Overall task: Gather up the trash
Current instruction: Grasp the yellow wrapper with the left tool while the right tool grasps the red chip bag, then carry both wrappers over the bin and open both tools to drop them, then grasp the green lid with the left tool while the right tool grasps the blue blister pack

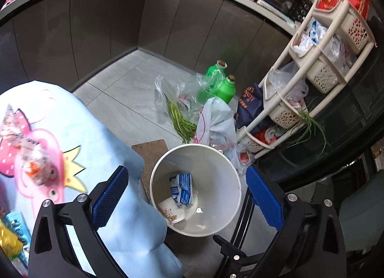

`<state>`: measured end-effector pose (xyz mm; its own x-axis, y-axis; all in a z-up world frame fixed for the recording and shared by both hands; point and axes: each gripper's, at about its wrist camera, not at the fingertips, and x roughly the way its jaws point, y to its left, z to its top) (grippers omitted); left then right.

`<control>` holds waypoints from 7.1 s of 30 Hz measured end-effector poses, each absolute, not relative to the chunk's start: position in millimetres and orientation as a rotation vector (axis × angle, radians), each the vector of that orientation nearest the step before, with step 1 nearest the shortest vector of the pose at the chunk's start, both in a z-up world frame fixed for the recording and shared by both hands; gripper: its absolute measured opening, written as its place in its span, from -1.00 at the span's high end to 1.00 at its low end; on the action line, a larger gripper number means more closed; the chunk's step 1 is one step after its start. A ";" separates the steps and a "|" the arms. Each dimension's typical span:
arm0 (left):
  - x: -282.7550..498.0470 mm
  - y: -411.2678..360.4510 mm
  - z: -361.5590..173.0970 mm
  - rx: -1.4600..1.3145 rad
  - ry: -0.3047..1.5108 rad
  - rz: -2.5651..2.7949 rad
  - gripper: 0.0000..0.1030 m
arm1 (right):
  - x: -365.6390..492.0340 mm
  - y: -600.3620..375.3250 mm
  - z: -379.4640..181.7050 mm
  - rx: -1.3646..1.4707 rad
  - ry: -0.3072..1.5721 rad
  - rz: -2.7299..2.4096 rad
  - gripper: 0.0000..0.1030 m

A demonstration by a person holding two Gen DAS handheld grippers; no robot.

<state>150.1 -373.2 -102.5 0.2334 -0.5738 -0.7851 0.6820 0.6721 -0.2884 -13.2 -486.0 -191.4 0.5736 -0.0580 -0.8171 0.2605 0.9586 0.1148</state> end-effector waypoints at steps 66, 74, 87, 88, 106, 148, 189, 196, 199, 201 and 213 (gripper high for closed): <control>151.6 -84.6 -106.8 0.211 0.899 -0.620 -0.05 | 50.4 -253.9 -101.9 0.055 0.905 0.251 0.85; 170.7 -107.5 -121.8 0.304 0.958 -0.658 0.14 | 48.6 -267.9 -104.1 0.113 0.904 0.224 0.82; 163.5 -107.0 -120.4 0.271 0.993 -0.658 0.80 | 48.5 -273.2 -106.6 0.151 0.902 0.208 0.84; 161.5 -104.3 -114.9 0.245 0.985 -0.662 0.81 | 47.8 -273.9 -105.4 0.152 0.897 0.207 0.84; 133.1 -106.6 -12.5 -0.110 0.838 -0.827 0.82 | 14.4 -336.6 -55.8 0.225 0.731 0.064 0.85; 134.7 -400.0 -143.0 0.156 1.092 -1.079 0.81 | -31.7 -523.2 -198.4 0.445 0.921 -0.350 0.81; 114.2 -310.2 -48.3 0.106 0.794 -0.793 -0.83 | -27.7 -465.1 -111.8 0.177 0.803 -0.295 -0.93; 100.3 -249.3 -23.1 0.061 0.750 -0.721 -0.83 | -24.3 -428.4 -80.7 0.113 0.771 -0.240 -0.93; 93.6 -214.4 -18.8 0.043 0.741 -0.681 -0.83 | -21.8 -409.9 -69.5 0.104 0.756 -0.208 -0.93; 91.6 -190.9 -18.7 0.021 0.749 -0.650 -0.83 | -20.6 -395.5 -62.0 0.112 0.743 -0.164 -0.93; 89.5 -47.2 -62.4 -0.079 0.882 -0.396 -0.83 | 13.4 -303.5 -56.0 0.106 0.758 0.117 -0.93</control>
